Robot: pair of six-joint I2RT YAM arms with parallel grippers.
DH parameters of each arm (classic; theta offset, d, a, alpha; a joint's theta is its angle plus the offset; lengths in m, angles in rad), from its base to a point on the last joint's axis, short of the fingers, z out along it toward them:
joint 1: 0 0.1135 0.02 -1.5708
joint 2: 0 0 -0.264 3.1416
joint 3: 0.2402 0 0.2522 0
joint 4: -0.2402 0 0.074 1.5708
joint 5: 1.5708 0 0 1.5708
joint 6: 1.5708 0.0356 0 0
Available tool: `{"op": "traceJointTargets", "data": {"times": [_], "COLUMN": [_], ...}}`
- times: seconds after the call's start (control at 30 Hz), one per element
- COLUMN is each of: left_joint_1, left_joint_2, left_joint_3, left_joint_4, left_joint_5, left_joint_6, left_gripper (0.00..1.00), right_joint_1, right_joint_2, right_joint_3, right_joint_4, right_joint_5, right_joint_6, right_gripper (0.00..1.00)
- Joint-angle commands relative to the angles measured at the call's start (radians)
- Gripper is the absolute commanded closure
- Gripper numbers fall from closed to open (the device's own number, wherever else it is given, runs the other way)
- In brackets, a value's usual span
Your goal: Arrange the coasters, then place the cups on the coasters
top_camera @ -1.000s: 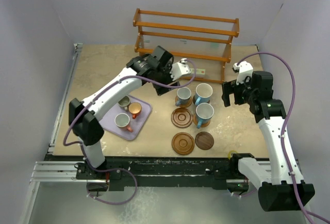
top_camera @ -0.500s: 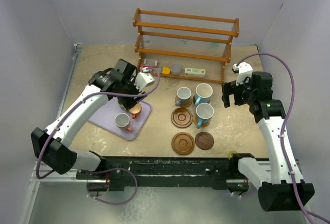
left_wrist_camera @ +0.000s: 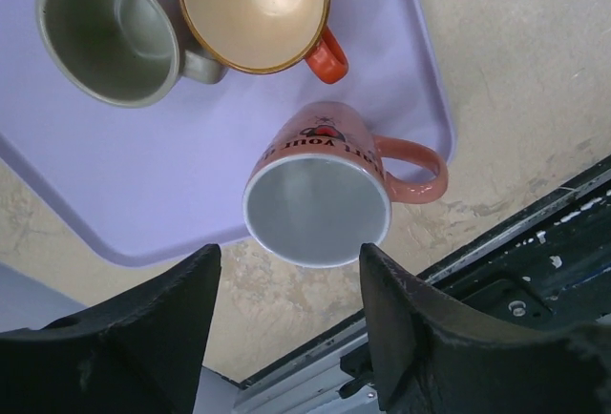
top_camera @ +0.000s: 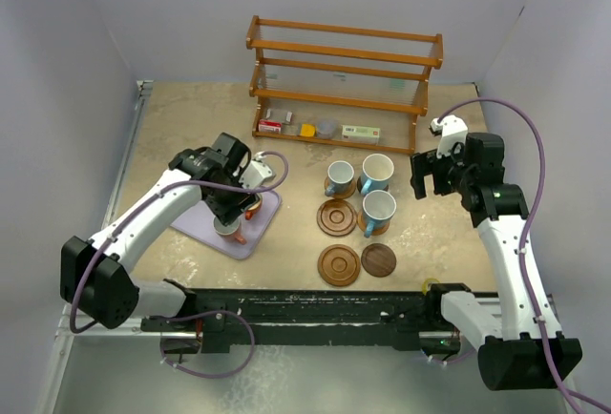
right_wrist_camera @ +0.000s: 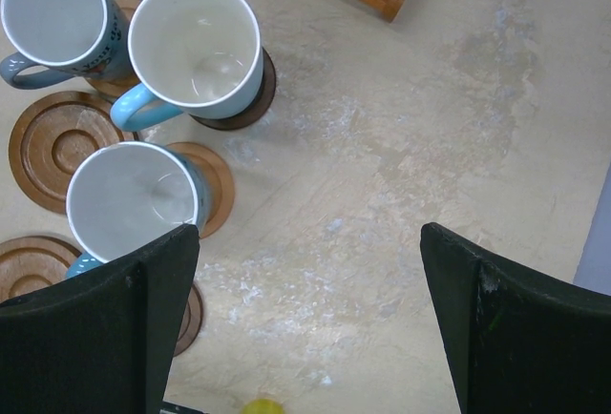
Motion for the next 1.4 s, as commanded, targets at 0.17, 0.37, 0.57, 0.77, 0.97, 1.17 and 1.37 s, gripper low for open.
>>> {"op": "traceJointTargets", "data": {"times": [0.17, 0.37, 0.57, 0.77, 0.97, 1.17, 1.37], "left_joint_1": [0.103, 0.14, 0.144, 0.146, 0.146, 0.146, 0.146], "left_joint_2": [0.038, 0.067, 0.089, 0.087, 0.061, 0.027, 0.018], "left_joint_3": [-0.048, -0.079, -0.115, -0.137, -0.144, -0.119, -0.115], "left_joint_4": [0.084, 0.116, 0.157, 0.168, 0.172, 0.154, 0.113], "left_joint_5": [0.035, 0.081, 0.048, 0.07, 0.053, 0.027, 0.014], "left_joint_6": [0.039, 0.028, 0.007, 0.053, 0.124, 0.264, 0.523], "left_gripper": [0.49, 0.57, 0.68, 0.77, 0.91, 0.97, 0.97], "right_joint_1": [-0.005, -0.005, -0.006, -0.006, -0.006, -0.006, -0.006], "right_joint_2": [-0.01, 0.008, 0.017, 0.012, 0.019, 0.015, 0.02], "right_joint_3": [-0.005, -0.004, -0.005, -0.007, -0.005, -0.005, -0.003], "right_joint_4": [0.028, 0.024, 0.023, 0.025, 0.015, 0.016, 0.014], "right_joint_5": [-0.033, -0.031, -0.033, -0.035, -0.041, -0.041, -0.044], "right_joint_6": [-0.011, -0.014, -0.017, -0.021, -0.028, -0.028, -0.03], "right_gripper": [0.0, 0.0, 0.0, 0.0, 0.0, 0.0, 0.0]}}
